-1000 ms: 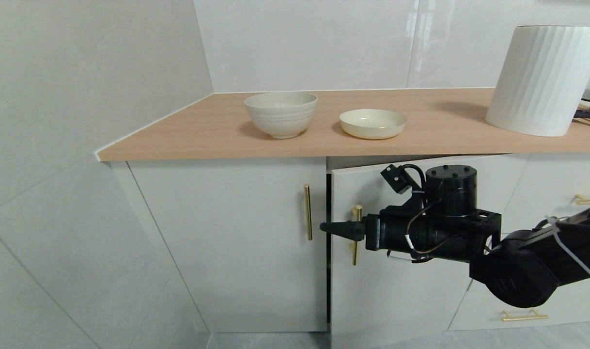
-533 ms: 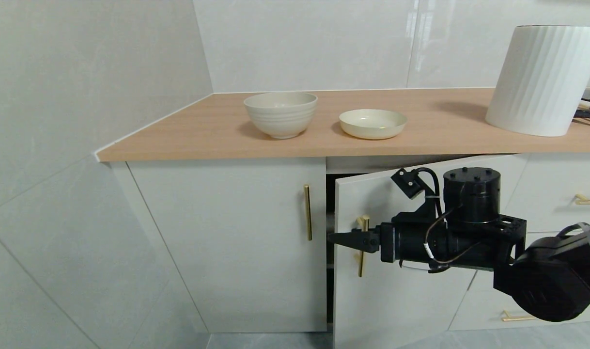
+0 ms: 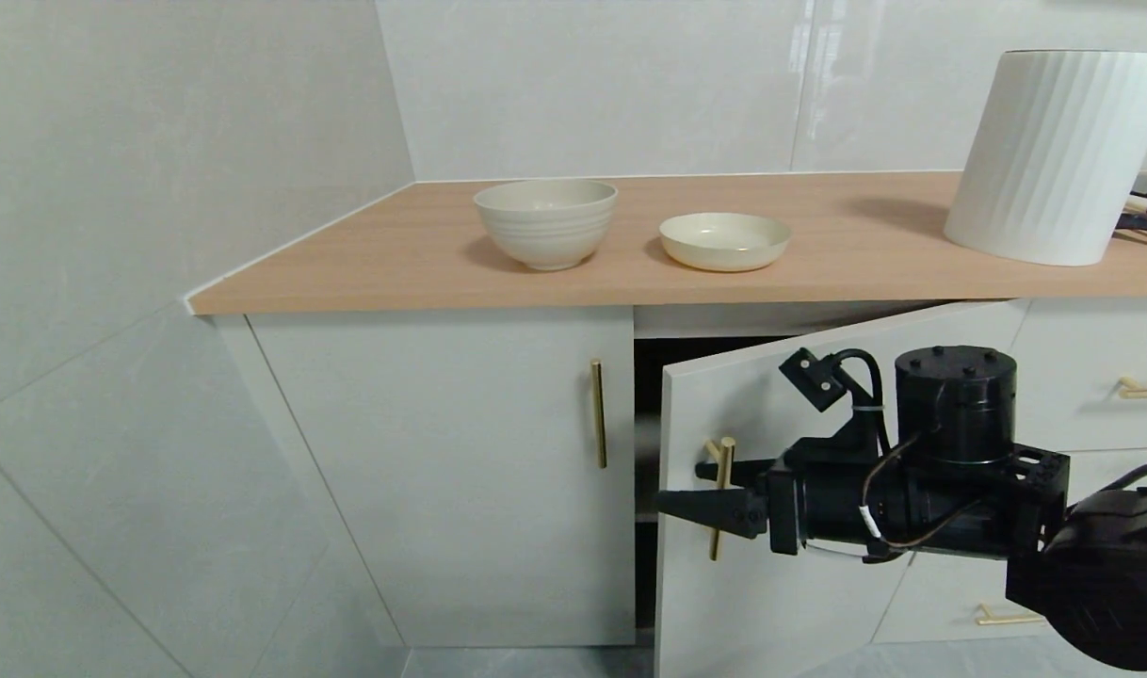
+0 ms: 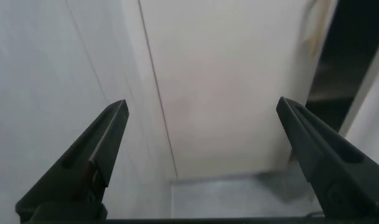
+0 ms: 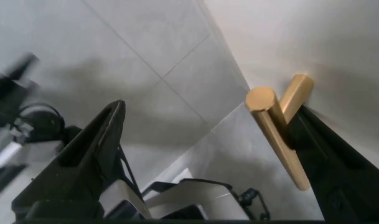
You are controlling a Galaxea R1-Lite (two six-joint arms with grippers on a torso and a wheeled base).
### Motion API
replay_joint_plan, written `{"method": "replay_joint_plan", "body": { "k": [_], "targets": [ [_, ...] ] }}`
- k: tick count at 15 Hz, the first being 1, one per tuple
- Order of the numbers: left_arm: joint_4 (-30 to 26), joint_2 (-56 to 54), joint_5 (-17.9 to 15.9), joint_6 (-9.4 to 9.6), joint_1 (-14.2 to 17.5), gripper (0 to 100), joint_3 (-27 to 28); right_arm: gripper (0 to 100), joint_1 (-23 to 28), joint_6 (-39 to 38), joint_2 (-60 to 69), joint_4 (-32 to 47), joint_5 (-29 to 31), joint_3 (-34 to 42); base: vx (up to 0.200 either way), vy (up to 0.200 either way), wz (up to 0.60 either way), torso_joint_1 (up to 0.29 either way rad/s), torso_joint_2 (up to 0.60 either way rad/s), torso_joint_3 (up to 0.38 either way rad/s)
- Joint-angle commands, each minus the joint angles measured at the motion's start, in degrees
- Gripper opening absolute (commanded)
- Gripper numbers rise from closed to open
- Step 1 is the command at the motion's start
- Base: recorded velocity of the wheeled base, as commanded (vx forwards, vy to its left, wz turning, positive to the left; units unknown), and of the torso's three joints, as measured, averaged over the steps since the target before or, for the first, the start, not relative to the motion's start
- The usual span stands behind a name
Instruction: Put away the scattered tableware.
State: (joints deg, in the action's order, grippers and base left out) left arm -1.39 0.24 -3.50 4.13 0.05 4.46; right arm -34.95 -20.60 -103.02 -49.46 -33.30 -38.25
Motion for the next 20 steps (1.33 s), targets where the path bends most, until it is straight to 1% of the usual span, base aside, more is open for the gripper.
{"method": "replay_joint_plan", "body": {
  "k": [1, 2, 3, 4, 5, 6, 7, 8, 9, 10, 11, 12, 13, 14, 15, 16, 17, 18, 19, 20],
  "targets": [
    [-4.5, 8.2, -3.8, 0.17, -0.1, 100, 14.0, 100, -0.2, 0.6, 0.2, -1.2, -0.6, 1.9, 0.0, 0.0, 0.0, 0.0, 0.0, 0.0],
    [-6.0, 15.0, -6.6, 0.0, -0.1, 100, 19.6, 100, -0.7, 0.7, 0.5, -1.9, -0.6, 2.5, 0.0, 0.0, 0.0, 0.0, 0.0, 0.0],
    [-6.0, 20.6, -8.8, 0.17, -0.1, 100, 22.8, 100, -1.0, 0.6, 1.0, -2.0, -0.6, 2.7, 0.0, 0.0, 0.0, 0.0, 0.0, 0.0],
    [-5.9, 25.1, -10.7, 0.44, -0.1, 100, 24.7, 100, -1.0, 0.6, 1.2, -2.1, -0.6, 3.4, 0.0, 0.0, 0.0, 0.0, 0.0, 0.0],
    [-5.6, 34.7, -15.0, 0.53, -0.1, 100, 28.4, 100, -1.1, 0.7, 1.3, -2.2, -0.6, 4.0, 0.0, 0.0, 0.0, 0.0, 0.0, 0.0],
    [-4.9, 41.7, -18.0, 0.61, -0.1, 100, 31.0, 100, -1.1, 0.7, 1.5, -2.2, -0.6, 4.1, 0.0, 0.0, 0.0, 0.0, 0.0, 0.0],
    [-4.1, 48.6, -20.0, 1.4, -0.7, 100, 33.2, 100, -1.1, 0.7, 1.5, -2.2, -0.6, 4.4, 0.0, 0.0, 0.0, 0.0, 0.0, 0.0],
    [-2.0, 55.7, -20.6, 2.72, -1.0, 100, 35.6, 100, -1.1, 1.2, 1.5, -2.4, -0.8, 5.0, 0.0, 0.0, 0.0, 0.0, 0.0, 0.0],
    [1.7, 61.3, -20.7, 2.9, -2.1, 100, 36.6, 100, -1.1, 1.6, 1.2, -3.0, -0.8, 5.4, 0.0, 0.0, 0.0, 0.0, 0.0, 0.0],
    [5.3, 65.1, -20.5, 2.9, -4.8, 100, 36.7, 100, -1.1, 1.7, 1.1, -3.6, -0.8, 5.6, 0.0, 0.0, 0.0, 0.0, 0.0, 0.0],
    [8.0, 67.4, -20.4, 2.28, -7.5, 0, 36.7, 100, -1.1, 1.7, 1.1, -3.9, -0.7, 5.6, 0.0, 0.0, 0.0, 0.0, 0.0, 0.0],
    [10.0, 70.2, -20.4, 1.32, -10.2, 0, 36.6, 100, -1.1, 1.7, 1.2, -3.9, -0.7, 5.6, 0.0, 0.0, 0.0, 0.0, 0.0, 0.0],
    [10.8, 71.7, -20.5, 0.53, -11.7, 0, 36.8, 100, -1.1, 1.7, 1.3, -3.9, -0.7, 5.7, 0.0, 0.0, 0.0, 0.0, 0.0, 0.0],
    [13.1, 75.3, -20.6, -2.55, -13.8, 0, 36.9, 100, -1.1, 1.9, 1.3, -3.9, -0.9, 6.3, 0.0, 0.0, 0.0, 0.0, 0.0, 0.0],
    [15.2, 77.0, -20.7, -5.36, -15.1, 0, 36.9, 100, -1.2, 2.7, 1.2, -3.9, -0.9, 6.4, 0.0, 0.0, 0.0, 0.0, 0.0, 0.0],
    [20.2, 80.2, -20.8, -11.6, -17.9, 0, 36.8, 100, -1.1, 3.7, 1.2, -3.9, -0.9, 6.5, 0.0, 0.0, 0.0, 0.0, 0.0, 0.0],
    [24.0, 82.8, -20.8, -15.91, -20.4, 0, 36.5, 100, -1.1, 3.7, 1.2, -3.9, -0.8, 6.4, 0.0, 0.0, 0.0, 0.0, 0.0, 0.0],
    [27.8, 85.8, -20.8, -18.99, -22.5, 0, 36.5, 100, -1.1, 3.7, 1.2, -3.9, -0.8, 6.5, 0.0, 0.0, 0.0, 0.0, 0.0, 0.0],
    [31.0, 88.7, -20.9, -20.13, -24.0, 0, 36.6, 100, -1.2, 3.7, 1.2, -3.9, -0.8, 6.5, 0.0, 0.0, 0.0, 0.0, 0.0, 0.0],
    [35.9, 93.4, -20.9, -20.22, -26.0, 0, 36.6, 100, -1.2, 3.7, 1.2, -3.9, -0.8, 6.5, 0.0, 0.0, 0.0, 0.0, 0.0, 0.0]
  ]
}}
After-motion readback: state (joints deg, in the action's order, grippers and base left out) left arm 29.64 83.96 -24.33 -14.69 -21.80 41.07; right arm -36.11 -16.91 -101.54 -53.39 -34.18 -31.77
